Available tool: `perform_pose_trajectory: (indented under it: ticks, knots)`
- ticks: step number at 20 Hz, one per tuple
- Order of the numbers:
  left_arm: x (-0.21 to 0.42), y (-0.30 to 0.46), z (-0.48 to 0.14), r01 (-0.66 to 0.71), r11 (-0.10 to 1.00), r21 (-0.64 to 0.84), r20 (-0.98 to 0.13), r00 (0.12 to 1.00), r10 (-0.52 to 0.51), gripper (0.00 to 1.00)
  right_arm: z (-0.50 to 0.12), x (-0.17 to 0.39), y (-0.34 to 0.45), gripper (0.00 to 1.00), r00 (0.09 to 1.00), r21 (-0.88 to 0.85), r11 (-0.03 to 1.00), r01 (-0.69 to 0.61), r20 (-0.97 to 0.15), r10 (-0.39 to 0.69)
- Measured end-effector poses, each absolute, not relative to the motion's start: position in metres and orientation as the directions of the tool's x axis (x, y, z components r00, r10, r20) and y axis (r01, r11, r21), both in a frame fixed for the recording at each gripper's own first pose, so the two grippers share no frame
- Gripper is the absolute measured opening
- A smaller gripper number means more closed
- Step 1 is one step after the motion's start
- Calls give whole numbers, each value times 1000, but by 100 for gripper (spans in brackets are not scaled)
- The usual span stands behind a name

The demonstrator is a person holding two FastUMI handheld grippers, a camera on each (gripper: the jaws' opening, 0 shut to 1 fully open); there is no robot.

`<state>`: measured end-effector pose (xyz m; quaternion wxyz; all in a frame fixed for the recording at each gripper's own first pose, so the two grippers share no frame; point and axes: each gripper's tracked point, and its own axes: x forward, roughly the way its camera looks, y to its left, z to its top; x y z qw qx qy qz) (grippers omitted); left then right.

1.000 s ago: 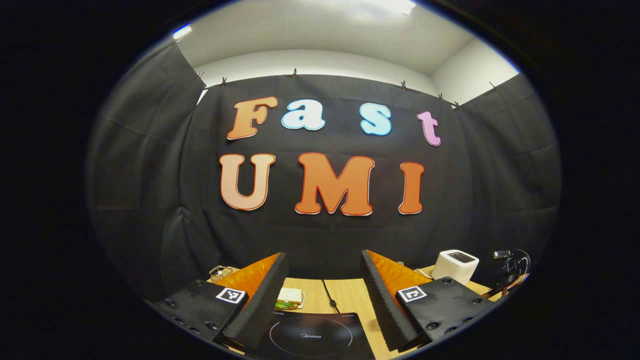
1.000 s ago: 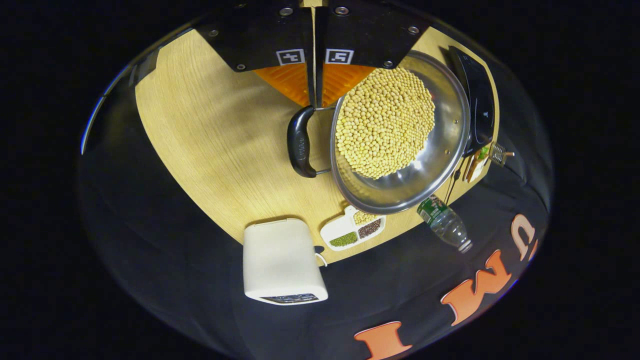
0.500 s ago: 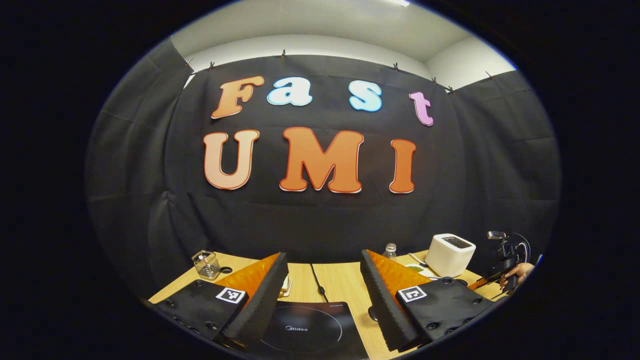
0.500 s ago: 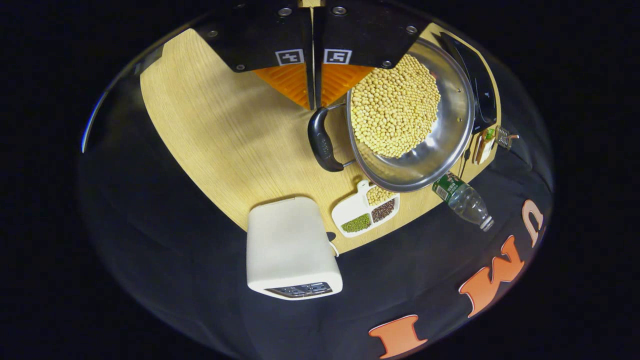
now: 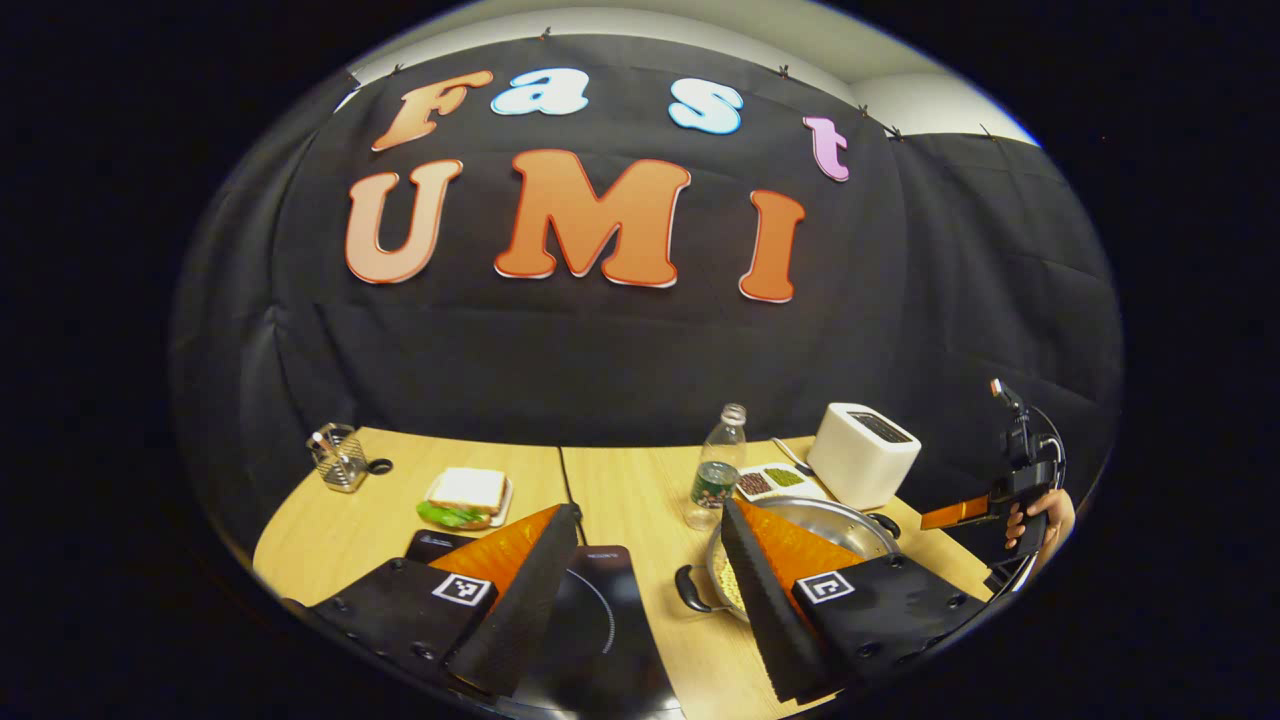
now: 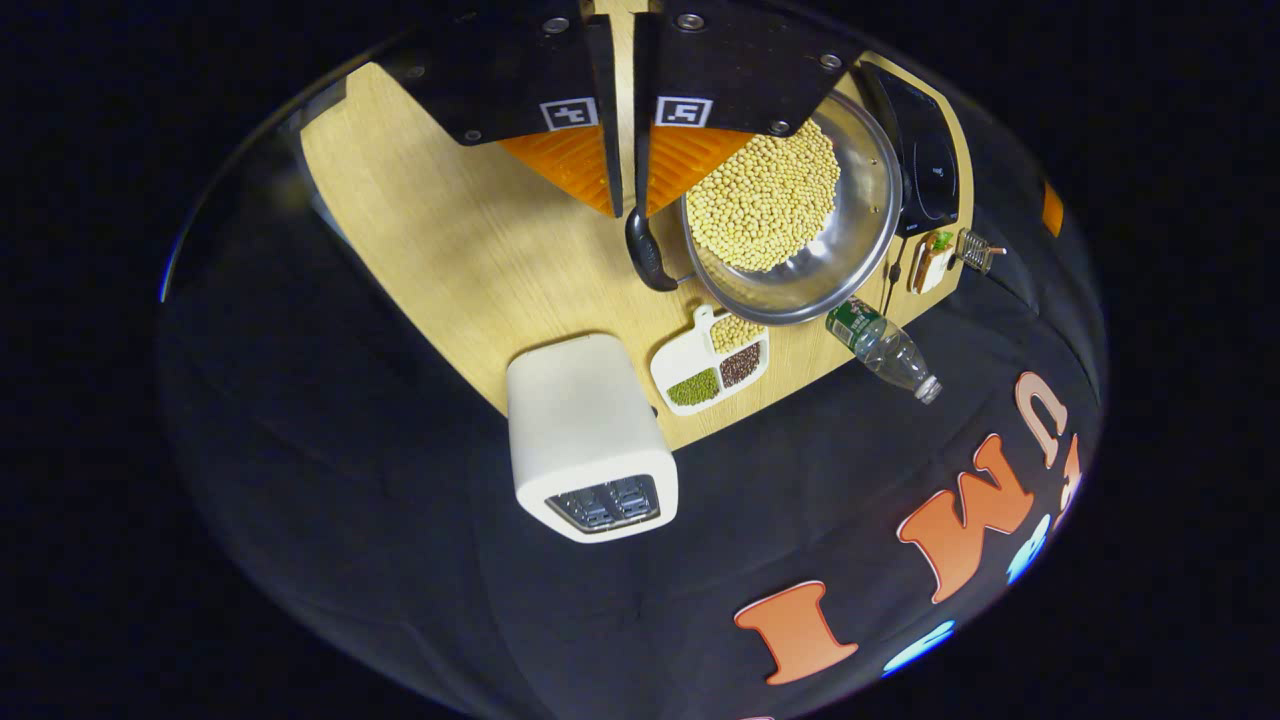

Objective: First push the handle of the pot to place it horizontally, then grasp the pot with both hands and set it on the induction cooktop.

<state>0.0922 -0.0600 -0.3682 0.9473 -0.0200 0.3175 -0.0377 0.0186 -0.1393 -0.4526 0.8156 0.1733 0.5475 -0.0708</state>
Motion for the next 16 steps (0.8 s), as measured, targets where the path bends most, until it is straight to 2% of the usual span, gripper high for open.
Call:
perform_pose_trajectory:
  ticks: [2,3,4,5,6,7,9,16]
  knots:
    - [91,-78,-390,82,993,-80,-642,758,-115,93,-447,22,-129,16,408,223,941,254,-907,104]
    - [91,-88,-401,93,992,-90,-664,736,-130,93,-445,25,-119,27,414,235,945,227,-902,125]
    - [90,-96,-412,101,990,-100,-683,716,-142,95,-447,25,-112,33,416,238,951,200,-899,137]
    - [88,-107,-423,112,987,-116,-702,694,-161,95,-447,27,-107,51,418,232,956,178,-898,140]
    - [89,-118,-434,130,982,-133,-717,672,-186,96,-451,28,-103,46,415,221,962,160,-899,138]
    - [87,-125,-447,140,980,-139,-739,645,-197,96,-454,30,-102,62,407,209,966,151,-904,132]
    - [87,-128,-471,131,983,-129,-778,601,-182,96,-457,34,-96,74,410,193,974,117,-903,130]
    - [84,-125,-545,70,995,-76,-868,487,-100,95,-484,42,-97,83,374,105,992,73,-925,71]
